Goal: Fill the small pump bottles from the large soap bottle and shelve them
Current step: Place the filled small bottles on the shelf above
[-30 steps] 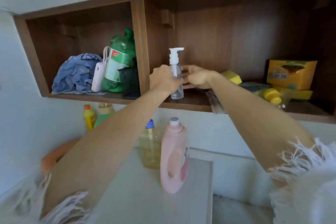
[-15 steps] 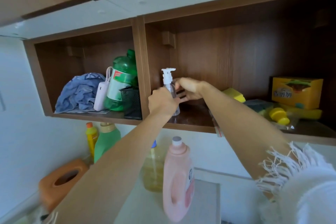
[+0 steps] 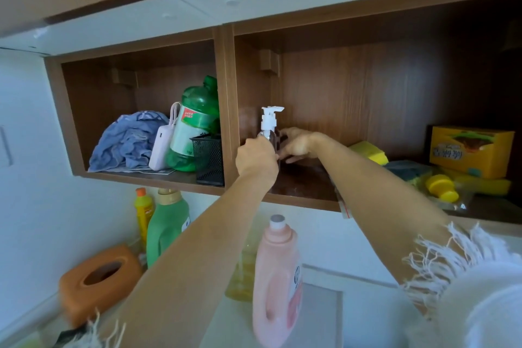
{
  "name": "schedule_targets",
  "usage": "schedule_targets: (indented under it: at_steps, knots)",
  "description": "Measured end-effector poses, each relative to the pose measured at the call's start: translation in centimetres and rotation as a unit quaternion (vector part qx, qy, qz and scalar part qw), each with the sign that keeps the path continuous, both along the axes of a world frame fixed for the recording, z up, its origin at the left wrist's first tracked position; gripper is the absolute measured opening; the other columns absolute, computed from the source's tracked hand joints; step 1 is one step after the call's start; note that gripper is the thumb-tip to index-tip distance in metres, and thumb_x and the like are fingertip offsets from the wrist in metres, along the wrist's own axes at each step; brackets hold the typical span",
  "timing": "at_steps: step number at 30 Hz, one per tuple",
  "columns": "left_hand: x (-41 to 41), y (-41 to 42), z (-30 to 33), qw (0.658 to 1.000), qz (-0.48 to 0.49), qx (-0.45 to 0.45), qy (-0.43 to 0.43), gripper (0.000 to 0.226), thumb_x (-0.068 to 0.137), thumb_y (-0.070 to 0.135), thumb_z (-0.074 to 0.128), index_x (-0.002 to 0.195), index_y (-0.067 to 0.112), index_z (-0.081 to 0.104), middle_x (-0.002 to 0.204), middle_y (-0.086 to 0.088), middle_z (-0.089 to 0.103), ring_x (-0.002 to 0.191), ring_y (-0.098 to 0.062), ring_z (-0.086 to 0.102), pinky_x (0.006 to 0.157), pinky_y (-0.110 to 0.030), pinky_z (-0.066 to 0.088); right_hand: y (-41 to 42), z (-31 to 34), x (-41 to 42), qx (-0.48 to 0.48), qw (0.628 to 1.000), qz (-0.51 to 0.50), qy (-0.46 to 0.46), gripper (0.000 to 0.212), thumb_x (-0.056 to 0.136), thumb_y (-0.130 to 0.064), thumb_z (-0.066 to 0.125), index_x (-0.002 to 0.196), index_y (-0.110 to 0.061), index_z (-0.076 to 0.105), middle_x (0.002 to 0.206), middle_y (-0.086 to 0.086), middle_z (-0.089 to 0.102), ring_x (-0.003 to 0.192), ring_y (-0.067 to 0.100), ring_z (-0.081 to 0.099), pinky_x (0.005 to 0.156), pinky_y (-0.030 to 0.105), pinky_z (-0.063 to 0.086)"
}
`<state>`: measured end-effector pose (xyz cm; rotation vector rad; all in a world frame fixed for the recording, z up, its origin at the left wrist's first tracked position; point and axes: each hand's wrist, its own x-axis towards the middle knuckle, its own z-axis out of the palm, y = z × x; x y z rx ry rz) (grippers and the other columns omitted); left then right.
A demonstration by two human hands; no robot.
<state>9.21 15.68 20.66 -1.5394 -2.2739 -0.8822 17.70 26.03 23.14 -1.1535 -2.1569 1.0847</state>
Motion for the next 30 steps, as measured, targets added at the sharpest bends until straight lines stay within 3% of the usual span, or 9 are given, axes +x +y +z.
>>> schedule_targets:
  at_steps: [4, 6, 8, 12, 17, 21, 23, 26, 30]
  knots:
    - [0.3, 1.1, -0.3, 0.998, 0.022, -0.029, 0.05, 0.032, 0.099, 0.013, 0.048, 0.13, 0.004, 0.05, 0.117, -0.017, 0.062, 0.108, -0.035, 0.06, 0.074, -0.038, 0.05, 0.8, 0.3, 0.0, 0.03, 0.999, -0.023, -0.023, 0.051, 0.085, 0.003, 0.067, 0.131, -0.01, 0.048, 0.115, 0.01, 0.063, 0.101, 0.018, 0.062, 0.075, 0.024, 0.056]
    - [0.5, 1.6, -0.5, 0.998, 0.027, -0.04, 0.048, 0.033, 0.1, 0.012, 0.045, 0.131, 0.004, 0.048, 0.117, -0.016, 0.062, 0.108, -0.034, 0.061, 0.077, -0.038, 0.052, 1.1, 0.4, 0.0, 0.05, 0.997, -0.042, -0.035, 0.054, 0.084, -0.002, 0.069, 0.134, -0.009, 0.048, 0.109, 0.01, 0.065, 0.095, 0.017, 0.064, 0.07, 0.023, 0.056]
    - [0.5, 2.3, -0.5, 0.998, 0.027, -0.039, 0.04, 0.031, 0.099, 0.013, 0.046, 0.128, 0.004, 0.05, 0.114, -0.016, 0.063, 0.105, -0.033, 0.062, 0.076, -0.039, 0.054, 1.4, 0.6, -0.1, 0.065, 0.995, -0.061, -0.038, 0.058, 0.083, -0.002, 0.071, 0.135, -0.009, 0.048, 0.104, 0.01, 0.066, 0.096, 0.019, 0.065, 0.074, 0.026, 0.057]
    - [0.6, 3.7, -0.5, 0.998, 0.028, -0.041, 0.033, 0.031, 0.1, 0.015, 0.049, 0.129, 0.005, 0.05, 0.115, -0.016, 0.062, 0.105, -0.034, 0.063, 0.078, -0.041, 0.056, 2.1, 0.8, 0.0, 0.096, 0.991, -0.081, -0.043, 0.063, 0.079, 0.001, 0.073, 0.136, -0.01, 0.049, 0.115, 0.012, 0.062, 0.099, 0.024, 0.065, 0.076, 0.029, 0.058]
    - [0.7, 4.6, -0.1, 0.998, 0.021, -0.049, 0.027, 0.029, 0.1, 0.016, 0.049, 0.126, 0.004, 0.053, 0.118, -0.016, 0.061, 0.109, -0.035, 0.061, 0.08, -0.042, 0.055, 2.3, 1.1, 0.1, 0.182, 0.972, -0.132, -0.07, 0.045, 0.078, -0.004, 0.075, 0.12, -0.004, 0.06, 0.117, 0.014, 0.062, 0.103, 0.027, 0.063, 0.09, 0.037, 0.054]
    - [0.7, 3.7, -0.4, 0.999, -0.007, -0.049, -0.004, 0.039, 0.097, 0.027, 0.057, 0.127, 0.004, 0.051, 0.115, -0.016, 0.062, 0.106, -0.033, 0.062, 0.077, -0.039, 0.054, 1.6, 1.0, 0.7, 0.193, 0.966, -0.154, -0.081, 0.06, 0.082, -0.007, 0.069, 0.137, -0.011, 0.046, 0.131, 0.012, 0.054, 0.116, 0.028, 0.056, 0.095, 0.034, 0.05]
    - [0.4, 2.3, -0.4, 0.999, -0.032, -0.03, 0.012, 0.041, 0.095, 0.034, 0.058, 0.123, 0.004, 0.054, 0.113, -0.016, 0.063, 0.104, -0.035, 0.062, 0.076, -0.038, 0.052, 0.6, 1.2, 1.2, 0.178, 0.97, -0.156, -0.055, 0.063, 0.085, -0.006, 0.066, 0.142, -0.015, 0.041, 0.136, 0.012, 0.051, 0.119, 0.028, 0.055, 0.091, 0.033, 0.052]
    - [-0.5, -0.9, -0.9, 0.995, -0.088, 0.013, 0.049, 0.035, 0.096, 0.034, 0.054, 0.116, 0.004, 0.057, 0.106, -0.018, 0.066, 0.1, -0.038, 0.063, 0.076, -0.039, 0.049, -1.8, 0.9, 2.3, 0.155, 0.974, -0.164, 0.01, 0.05, 0.089, -0.006, 0.059, 0.136, -0.017, 0.047, 0.128, 0.011, 0.057, 0.11, 0.024, 0.059, 0.072, 0.028, 0.053]
    - [-1.7, -6.3, -1.7, 0.985, -0.166, 0.038, 0.022, 0.031, 0.095, 0.032, 0.054, 0.115, 0.009, 0.058, 0.102, -0.011, 0.071, 0.107, -0.036, 0.06, 0.084, -0.04, 0.044, -7.2, -0.4, 3.5, 0.183, 0.965, -0.166, 0.094, 0.033, 0.086, -0.007, 0.059, 0.118, -0.015, 0.058, 0.103, 0.007, 0.068, 0.092, 0.017, 0.06, 0.089, 0.032, 0.052]
